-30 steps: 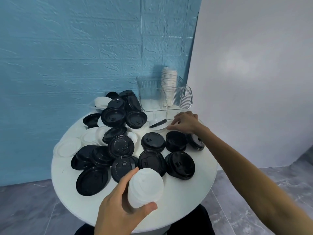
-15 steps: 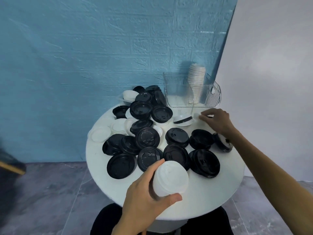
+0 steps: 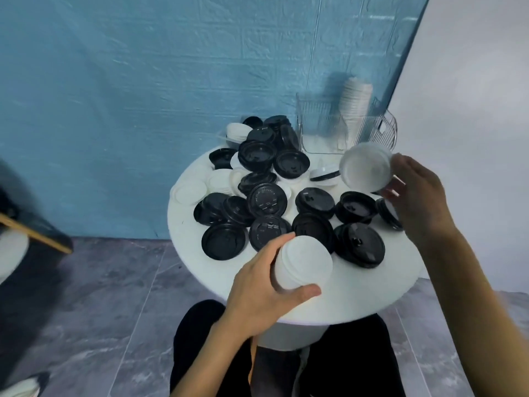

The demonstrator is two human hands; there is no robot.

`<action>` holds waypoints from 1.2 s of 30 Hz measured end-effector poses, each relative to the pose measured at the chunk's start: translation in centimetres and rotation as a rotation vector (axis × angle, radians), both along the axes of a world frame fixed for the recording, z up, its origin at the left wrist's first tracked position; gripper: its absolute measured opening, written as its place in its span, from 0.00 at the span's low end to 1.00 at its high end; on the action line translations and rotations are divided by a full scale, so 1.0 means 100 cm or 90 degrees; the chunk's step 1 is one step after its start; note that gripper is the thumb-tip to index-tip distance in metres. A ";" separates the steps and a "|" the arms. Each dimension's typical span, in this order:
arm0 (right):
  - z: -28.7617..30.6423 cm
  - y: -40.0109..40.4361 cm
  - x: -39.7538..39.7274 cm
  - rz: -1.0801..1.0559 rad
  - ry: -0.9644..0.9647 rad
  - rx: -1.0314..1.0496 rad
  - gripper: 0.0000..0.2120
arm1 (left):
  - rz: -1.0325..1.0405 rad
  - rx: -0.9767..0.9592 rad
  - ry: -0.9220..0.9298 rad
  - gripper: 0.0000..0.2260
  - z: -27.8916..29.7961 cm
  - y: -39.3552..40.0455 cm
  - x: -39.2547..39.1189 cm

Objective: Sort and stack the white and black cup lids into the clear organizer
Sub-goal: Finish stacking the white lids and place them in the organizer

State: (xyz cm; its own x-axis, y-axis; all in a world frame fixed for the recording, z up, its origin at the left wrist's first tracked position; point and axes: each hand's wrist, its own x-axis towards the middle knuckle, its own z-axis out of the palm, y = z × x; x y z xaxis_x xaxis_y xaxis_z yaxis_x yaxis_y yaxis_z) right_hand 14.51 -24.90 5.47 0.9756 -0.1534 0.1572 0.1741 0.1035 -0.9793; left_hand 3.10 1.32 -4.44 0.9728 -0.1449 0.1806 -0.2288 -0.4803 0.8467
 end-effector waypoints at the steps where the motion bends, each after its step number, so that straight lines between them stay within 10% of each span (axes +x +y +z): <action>1: -0.004 0.009 -0.013 0.031 0.026 0.020 0.09 | 0.000 0.004 -0.005 0.40 0.000 0.000 0.000; 12: -0.047 0.063 -0.062 0.190 0.222 0.123 0.16 | 0.014 0.016 -0.055 0.39 -0.003 0.003 0.009; 24: -0.048 0.069 -0.066 0.140 0.203 -0.037 0.12 | 0.022 -0.013 -0.109 0.47 -0.003 0.002 0.009; 36: -0.057 0.070 -0.075 0.116 0.023 -0.257 0.11 | 0.018 -0.071 -0.164 0.33 0.001 0.000 0.014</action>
State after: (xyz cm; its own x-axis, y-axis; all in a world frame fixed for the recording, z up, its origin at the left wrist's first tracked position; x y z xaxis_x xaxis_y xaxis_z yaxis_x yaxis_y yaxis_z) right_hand 7.02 -17.92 -0.18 0.9870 0.0883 0.1343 0.1531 -0.2622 -0.9528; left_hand 4.54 1.33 -4.35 0.8959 -0.0835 0.4363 -0.4315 -0.3969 0.8101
